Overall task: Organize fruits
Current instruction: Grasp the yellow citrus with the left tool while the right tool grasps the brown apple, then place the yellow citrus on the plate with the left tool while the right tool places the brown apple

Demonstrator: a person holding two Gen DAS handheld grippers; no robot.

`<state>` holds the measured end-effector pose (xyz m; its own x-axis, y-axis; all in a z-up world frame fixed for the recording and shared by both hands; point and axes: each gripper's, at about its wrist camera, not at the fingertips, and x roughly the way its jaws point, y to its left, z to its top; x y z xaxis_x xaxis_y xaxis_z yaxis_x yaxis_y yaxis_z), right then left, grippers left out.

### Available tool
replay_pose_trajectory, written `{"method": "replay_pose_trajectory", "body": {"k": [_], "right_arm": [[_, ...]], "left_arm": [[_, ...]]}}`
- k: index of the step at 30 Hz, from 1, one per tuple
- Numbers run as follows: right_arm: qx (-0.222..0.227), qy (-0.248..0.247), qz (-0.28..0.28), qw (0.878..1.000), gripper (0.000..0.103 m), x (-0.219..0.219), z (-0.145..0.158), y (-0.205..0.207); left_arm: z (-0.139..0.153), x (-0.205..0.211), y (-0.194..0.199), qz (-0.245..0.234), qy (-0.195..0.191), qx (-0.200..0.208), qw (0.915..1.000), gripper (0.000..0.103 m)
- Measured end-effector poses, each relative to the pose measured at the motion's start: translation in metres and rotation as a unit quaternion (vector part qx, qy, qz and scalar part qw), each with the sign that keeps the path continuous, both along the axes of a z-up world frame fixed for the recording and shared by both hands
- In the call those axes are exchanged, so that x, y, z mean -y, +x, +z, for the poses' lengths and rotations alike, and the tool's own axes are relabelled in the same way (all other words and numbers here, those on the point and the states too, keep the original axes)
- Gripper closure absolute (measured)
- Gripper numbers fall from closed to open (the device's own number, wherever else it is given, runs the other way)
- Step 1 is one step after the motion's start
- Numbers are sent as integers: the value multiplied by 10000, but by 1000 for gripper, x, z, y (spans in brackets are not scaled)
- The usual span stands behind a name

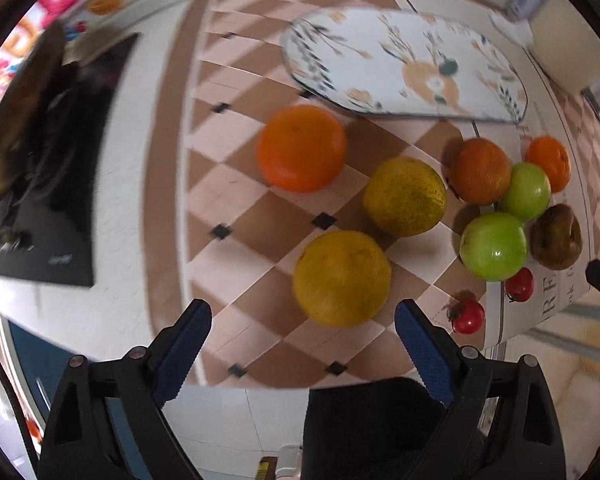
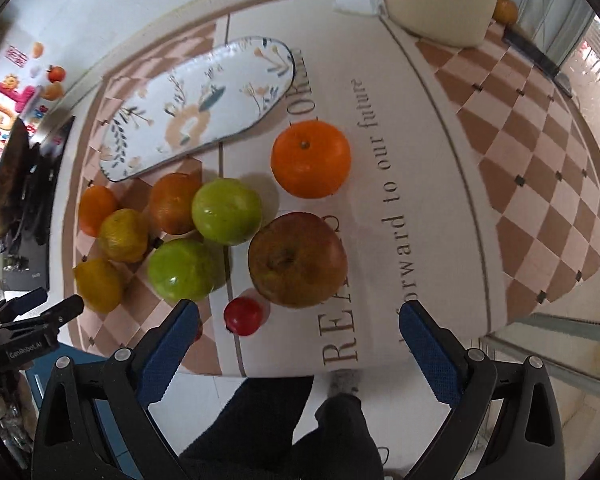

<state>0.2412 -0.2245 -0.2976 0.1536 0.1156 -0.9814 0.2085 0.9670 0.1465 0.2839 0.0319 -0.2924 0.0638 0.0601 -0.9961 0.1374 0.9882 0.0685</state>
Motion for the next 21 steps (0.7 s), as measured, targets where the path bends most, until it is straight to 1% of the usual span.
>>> {"method": "replay_pose_trajectory", "body": {"k": [4, 7, 8, 9, 10, 12, 13, 14, 16, 18, 19, 21], "right_arm": [[-165, -3, -44, 9999, 1, 0, -11, 9], [-267, -34, -78, 9996, 1, 0, -18, 16], [-300, -39, -103, 9995, 1, 0, -21, 19], [-330, -27, -121, 9994, 1, 0, -24, 22], [-372, -5, -147, 9992, 2, 0, -27, 25], [-442, 50, -203, 9988, 9, 1, -34, 30], [-510, 74, -256, 9983, 11, 2, -38, 32], [-559, 116, -309, 9979, 17, 3, -41, 33], [-640, 252, -407, 9968, 22, 5, -47, 35], [-660, 391, -486, 9959, 27, 6, -50, 36], [-674, 390, -488, 9958, 31, 4, -50, 36], [-671, 261, -451, 9964, 31, 0, -49, 37]], "left_arm": [[-18, 11, 10, -279, -45, -215, 9994, 9], [-27, 19, 14, -436, -164, -317, 9984, 11], [-29, 20, 14, -456, -188, -339, 9982, 12], [-32, 22, 15, -473, -211, -363, 9980, 17], [-35, 24, 16, -488, -257, -417, 9976, 24], [-40, 26, 19, -494, -333, -481, 9971, 29], [-42, 27, 21, -512, -367, -487, 9968, 34], [-44, 28, 20, -535, -350, -473, 9968, 36], [-45, 30, 21, -595, -318, -406, 9969, 41], [-47, 29, 22, -612, -379, -370, 9967, 42], [-48, 29, 22, -609, -424, -350, 9966, 42], [-46, 24, 20, -568, -498, -331, 9966, 42]]}}
